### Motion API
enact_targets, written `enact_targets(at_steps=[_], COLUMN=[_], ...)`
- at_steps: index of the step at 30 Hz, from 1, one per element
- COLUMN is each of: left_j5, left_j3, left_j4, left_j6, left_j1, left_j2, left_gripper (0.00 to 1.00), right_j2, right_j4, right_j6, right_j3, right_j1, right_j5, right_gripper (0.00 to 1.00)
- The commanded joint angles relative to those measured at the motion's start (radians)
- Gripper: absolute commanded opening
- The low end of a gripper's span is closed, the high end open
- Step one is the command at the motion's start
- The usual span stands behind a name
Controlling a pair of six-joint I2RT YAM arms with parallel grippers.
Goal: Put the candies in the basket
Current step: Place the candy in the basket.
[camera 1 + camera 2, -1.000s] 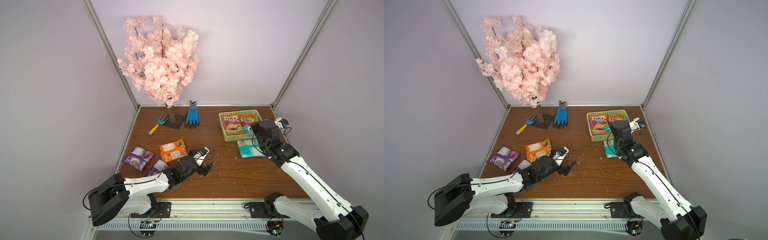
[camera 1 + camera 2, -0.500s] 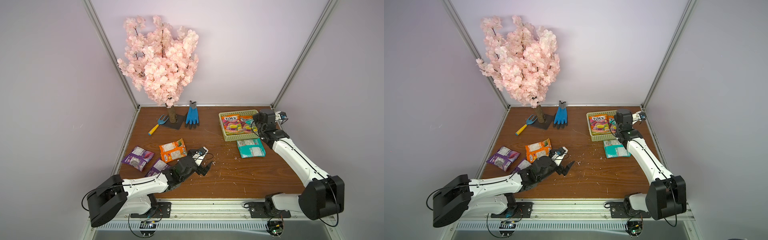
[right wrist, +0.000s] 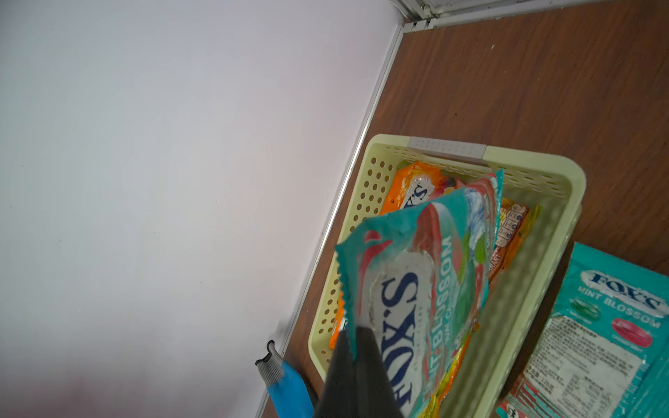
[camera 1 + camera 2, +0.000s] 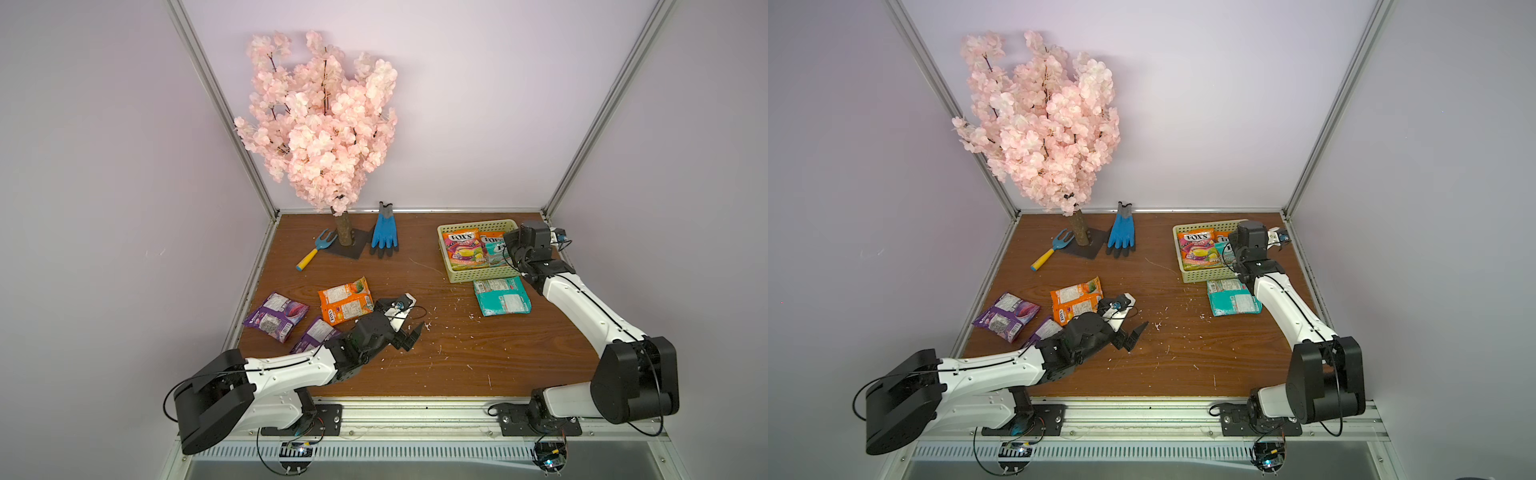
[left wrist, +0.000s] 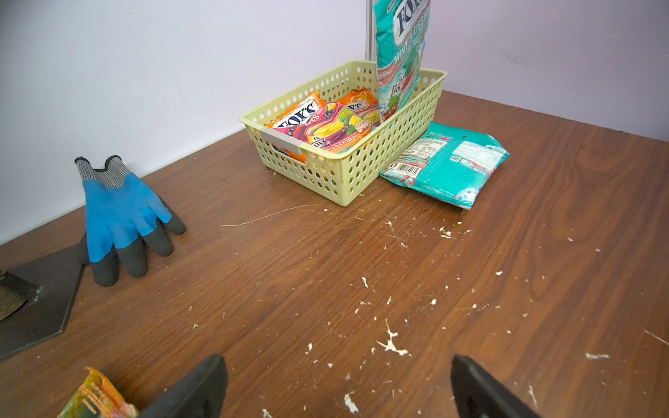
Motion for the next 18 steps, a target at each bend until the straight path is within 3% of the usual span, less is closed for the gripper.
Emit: enact_targets(at_steps=[1,6,18], left_j5=[-0.016,-0.014,-0.023], left_j3=[0.004,0.008,0.009], left_j4=[-0.019,-0.019,-0.046], left_j6=[0.003,0.001,-0.002], left_j1=[-0.005,-0.006,-0.005], left_j2=[0.008,0.015,0.014], left_gripper=[0.99,0.99,0.99], right_j2=[-0.018,0.006,0.407], right_j4=[0.031,0.064,0.073], right_j6=[0.061,0.067,0.073], right_j3=[-0.01,0.005,0.238], right_j1=[-0.006,-0.005,-0.022], right_j5=[-0.055,-0.015,0.123], right_gripper=[0.0,0.0,0.0])
